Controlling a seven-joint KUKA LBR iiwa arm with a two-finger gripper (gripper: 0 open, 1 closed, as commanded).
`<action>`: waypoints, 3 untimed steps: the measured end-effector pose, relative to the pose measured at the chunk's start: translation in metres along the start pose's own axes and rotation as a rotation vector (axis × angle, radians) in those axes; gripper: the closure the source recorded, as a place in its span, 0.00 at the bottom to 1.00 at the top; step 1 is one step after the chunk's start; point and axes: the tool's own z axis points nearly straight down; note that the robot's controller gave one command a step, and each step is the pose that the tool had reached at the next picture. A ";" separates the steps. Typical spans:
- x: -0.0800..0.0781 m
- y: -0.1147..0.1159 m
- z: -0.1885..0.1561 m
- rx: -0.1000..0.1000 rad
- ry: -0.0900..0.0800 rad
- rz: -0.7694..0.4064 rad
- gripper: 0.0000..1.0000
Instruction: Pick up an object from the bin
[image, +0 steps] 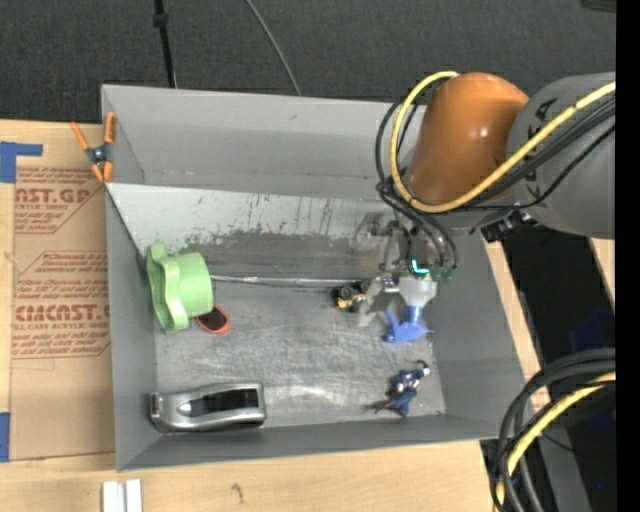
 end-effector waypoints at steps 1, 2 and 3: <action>-0.002 0.000 -0.004 0.000 -0.007 0.000 0.00; -0.002 -0.031 0.062 0.002 -0.012 -0.077 0.00; 0.002 -0.047 0.084 0.000 -0.002 -0.090 0.00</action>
Offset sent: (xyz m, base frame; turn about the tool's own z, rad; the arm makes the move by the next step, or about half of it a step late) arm -0.0010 -0.0637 -0.1335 -0.1515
